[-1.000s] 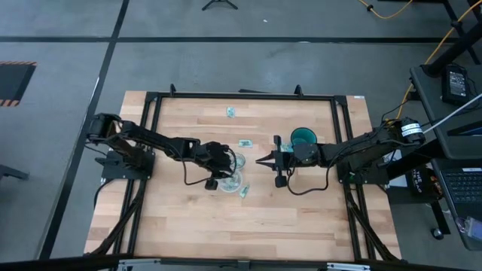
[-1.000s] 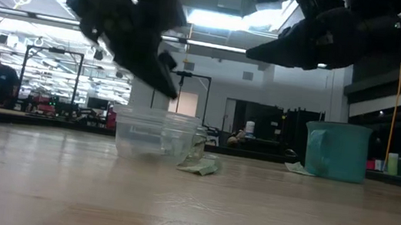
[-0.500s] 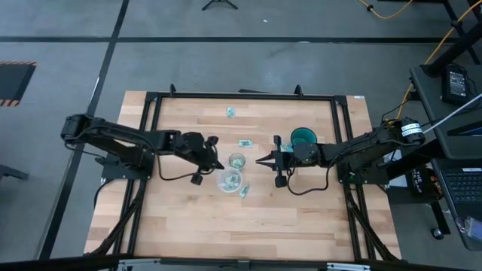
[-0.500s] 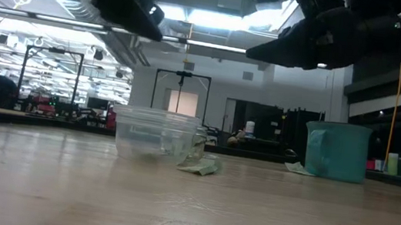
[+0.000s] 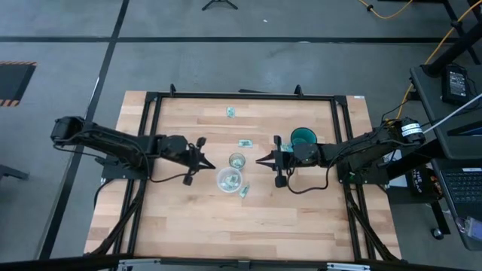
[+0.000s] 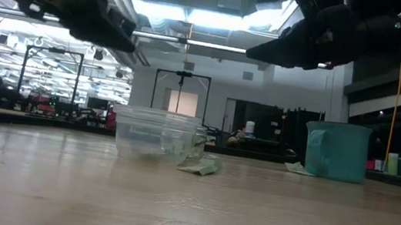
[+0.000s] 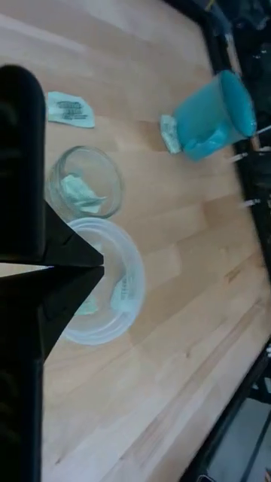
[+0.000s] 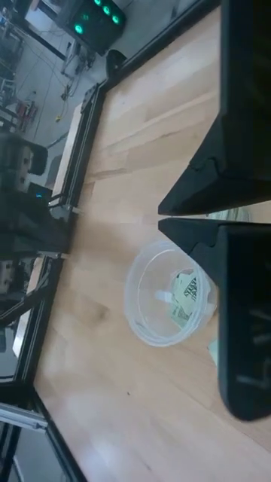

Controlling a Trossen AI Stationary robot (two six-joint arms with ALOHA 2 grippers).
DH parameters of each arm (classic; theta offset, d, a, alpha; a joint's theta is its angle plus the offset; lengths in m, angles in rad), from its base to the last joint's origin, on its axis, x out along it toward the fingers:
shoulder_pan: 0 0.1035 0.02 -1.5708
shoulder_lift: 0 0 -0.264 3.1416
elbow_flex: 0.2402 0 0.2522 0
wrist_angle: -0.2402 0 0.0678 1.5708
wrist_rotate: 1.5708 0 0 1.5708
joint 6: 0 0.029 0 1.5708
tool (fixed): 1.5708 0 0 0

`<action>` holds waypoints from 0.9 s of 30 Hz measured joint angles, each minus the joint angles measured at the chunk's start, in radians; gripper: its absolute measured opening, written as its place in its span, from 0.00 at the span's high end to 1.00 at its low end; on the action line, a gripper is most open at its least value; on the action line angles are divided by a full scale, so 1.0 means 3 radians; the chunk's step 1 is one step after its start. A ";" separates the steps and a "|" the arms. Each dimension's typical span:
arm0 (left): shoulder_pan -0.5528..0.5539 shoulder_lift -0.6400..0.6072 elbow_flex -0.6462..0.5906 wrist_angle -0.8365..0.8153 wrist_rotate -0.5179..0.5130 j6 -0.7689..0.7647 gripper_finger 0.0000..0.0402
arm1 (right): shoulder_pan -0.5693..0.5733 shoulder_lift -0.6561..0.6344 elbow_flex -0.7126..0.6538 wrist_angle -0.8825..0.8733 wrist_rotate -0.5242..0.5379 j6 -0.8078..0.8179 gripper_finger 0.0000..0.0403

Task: Pick and place items into bin
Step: Put the transparent stevia packet into the transparent glass bin

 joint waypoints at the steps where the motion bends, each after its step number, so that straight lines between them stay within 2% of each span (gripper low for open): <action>1: 0.0000 -0.0009 -0.0041 0.0030 0.0000 -0.0028 1.00 | 0.0000 -0.0001 0.0000 -0.0022 -0.0004 0.0058 0.94; 9: 0.0000 -0.0012 -0.0145 0.0263 0.0000 -0.0078 1.00 | 0.0105 -0.0001 -0.0004 -0.0403 -0.0123 0.0501 0.94; 20: 0.0000 -0.0012 -0.0145 0.0365 0.0000 -0.0037 1.00 | 0.0266 -0.0001 -0.0004 -0.0336 -0.0093 0.0428 0.94; 27: 0.0000 -0.0011 -0.0145 0.0144 -0.0327 0.0022 0.99 | 0.0349 0.0192 0.0001 -0.0199 -0.0094 0.0523 0.94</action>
